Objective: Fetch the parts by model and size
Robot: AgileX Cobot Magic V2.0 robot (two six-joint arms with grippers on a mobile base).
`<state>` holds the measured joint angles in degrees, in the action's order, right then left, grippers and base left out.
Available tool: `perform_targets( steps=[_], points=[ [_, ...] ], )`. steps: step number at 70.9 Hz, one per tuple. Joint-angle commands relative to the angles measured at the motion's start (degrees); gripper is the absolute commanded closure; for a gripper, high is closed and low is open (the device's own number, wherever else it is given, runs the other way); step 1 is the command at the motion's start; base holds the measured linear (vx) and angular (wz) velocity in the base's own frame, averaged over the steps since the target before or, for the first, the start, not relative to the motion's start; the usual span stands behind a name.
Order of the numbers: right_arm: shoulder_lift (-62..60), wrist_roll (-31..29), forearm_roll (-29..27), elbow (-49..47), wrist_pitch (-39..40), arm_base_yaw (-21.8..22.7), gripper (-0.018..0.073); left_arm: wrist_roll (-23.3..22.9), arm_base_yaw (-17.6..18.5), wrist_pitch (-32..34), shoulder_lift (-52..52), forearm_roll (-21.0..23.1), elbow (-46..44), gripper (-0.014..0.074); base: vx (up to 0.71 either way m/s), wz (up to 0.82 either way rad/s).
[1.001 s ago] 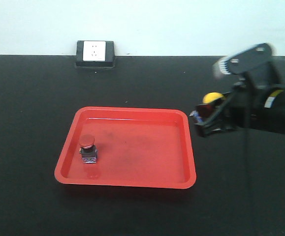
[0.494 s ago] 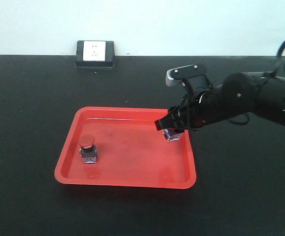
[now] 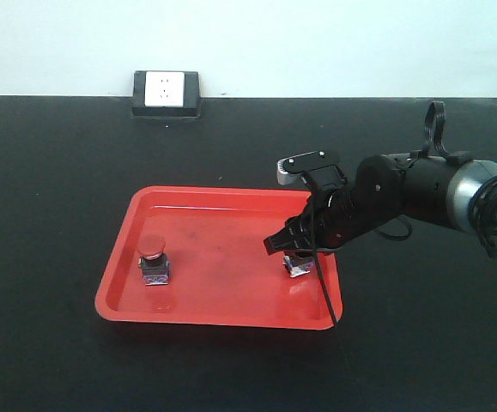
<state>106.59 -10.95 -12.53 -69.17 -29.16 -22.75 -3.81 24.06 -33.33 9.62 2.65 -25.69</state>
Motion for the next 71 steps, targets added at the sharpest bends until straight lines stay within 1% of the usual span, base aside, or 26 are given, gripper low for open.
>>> perform_targets(
  steps=[1,15,20,24,34,42,58,63,71],
  points=[
    [-2.63,0.55,-0.21,-1.79,1.68,0.25,0.0332,-0.07,0.39,3.86,0.69,0.63,-1.34,0.0020,0.00,0.00],
    [-2.79,0.65,-0.21,-1.79,0.54,0.25,0.0085,-0.07,0.39,3.86,0.69,0.63,-1.34,0.0020,0.00,0.00],
    [-3.53,0.65,-0.21,-1.93,-0.10,0.25,0.0025,-0.07,0.39,3.86,0.69,0.63,-1.34,0.0020,0.00,0.00],
    [-4.51,0.65,-0.15,-1.93,-0.55,0.25,-0.0006,-0.07,0.39,3.86,0.69,0.63,-1.34,0.0020,0.00,0.00],
    [-9.59,0.60,0.40,-1.93,-2.86,0.25,-0.0015,-0.07,0.39,3.86,0.69,0.63,-1.34,0.0020,0.00,0.00],
    [-15.34,0.60,2.78,-1.93,-5.25,0.25,-0.0015,-0.07,0.39,3.86,0.69,0.63,-1.34,0.0020,0.00,0.00],
    [-30.10,0.81,7.88,-1.93,-14.65,0.25,-0.0015,-0.07,0.39,3.86,0.69,0.63,-1.34,0.0020,0.00,0.00],
    [-34.91,0.81,8.08,-1.72,-16.58,0.25,-0.0015,-0.07,0.39,3.91,0.69,0.63,-1.34,0.0020,0.00,0.00],
    [-42.61,0.81,8.02,-0.63,-17.50,0.25,-0.0015,-0.07,0.39,3.91,0.69,0.63,-1.34,0.0020,0.00,0.00]
  ],
)
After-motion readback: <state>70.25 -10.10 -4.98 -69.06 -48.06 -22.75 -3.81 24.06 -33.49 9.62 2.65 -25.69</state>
